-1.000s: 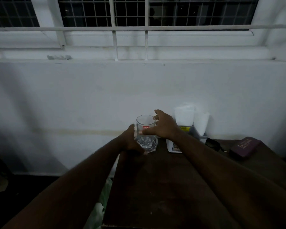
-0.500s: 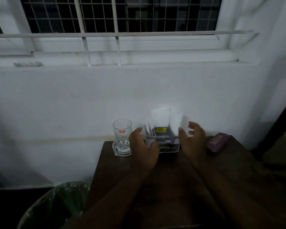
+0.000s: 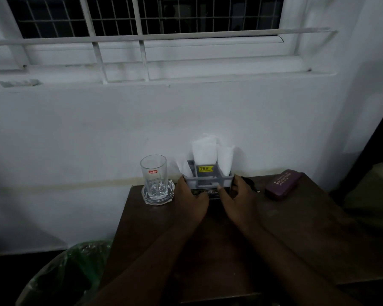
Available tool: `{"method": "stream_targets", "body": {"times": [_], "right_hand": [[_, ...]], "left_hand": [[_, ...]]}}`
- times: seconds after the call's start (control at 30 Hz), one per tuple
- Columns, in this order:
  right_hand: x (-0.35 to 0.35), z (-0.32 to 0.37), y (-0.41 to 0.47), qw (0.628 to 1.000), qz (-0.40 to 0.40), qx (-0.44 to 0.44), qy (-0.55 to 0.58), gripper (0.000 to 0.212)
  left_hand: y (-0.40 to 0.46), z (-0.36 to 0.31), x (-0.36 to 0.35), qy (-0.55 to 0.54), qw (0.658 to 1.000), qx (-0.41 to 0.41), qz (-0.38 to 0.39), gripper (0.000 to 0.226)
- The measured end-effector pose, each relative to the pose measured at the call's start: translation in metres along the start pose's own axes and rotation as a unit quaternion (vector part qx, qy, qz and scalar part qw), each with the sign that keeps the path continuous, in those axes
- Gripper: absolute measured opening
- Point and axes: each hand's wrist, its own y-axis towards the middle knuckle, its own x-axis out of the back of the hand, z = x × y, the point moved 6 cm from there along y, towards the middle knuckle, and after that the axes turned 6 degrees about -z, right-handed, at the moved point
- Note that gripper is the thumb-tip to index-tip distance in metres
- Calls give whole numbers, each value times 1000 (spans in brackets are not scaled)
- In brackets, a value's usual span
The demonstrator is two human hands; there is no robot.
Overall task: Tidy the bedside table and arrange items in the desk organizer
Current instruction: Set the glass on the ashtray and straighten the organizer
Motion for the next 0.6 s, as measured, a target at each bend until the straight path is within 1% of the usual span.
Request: {"method": "stream_targets", "body": {"times": [0.13,0.2,0.23,0.3,0.37,0.4,0.43,0.47,0.53,0.57,0.6], "right_hand": [[-2,4,-2,999,33,27,-1,34],[2,5,2,998,44,37,-19,37],[11,4,7,998,19,39,-37,40],[47,3,21,991,-96,55,-74,41],[91,-3,33,966,-212,63,-137,38],[110,-10,38,953,-241,48,-176,39],[124,-19,42,946,-246,23,-212,43],[132,-29,46,941,-235,-9,-242,49],[139,-45,48,939,-201,-59,-273,64],[138,-49,48,941,-185,-66,-276,71],[136,-51,48,942,-170,-64,-281,77]], "left_hand": [[2,1,4,-7,1000,8,-4,54],[3,2,5,10,1000,6,-7,54],[4,3,6,21,1000,5,-8,54],[5,6,6,38,999,5,-8,54],[3,6,6,52,999,8,-9,56],[-1,5,7,58,998,4,-16,60],[-7,2,9,67,997,-10,-33,66],[-16,-3,12,80,994,-40,-60,74],[-46,-22,7,107,978,-146,-101,85],[-63,-33,-4,108,968,-207,-94,84],[-80,-43,-19,97,959,-259,-70,80]]}}
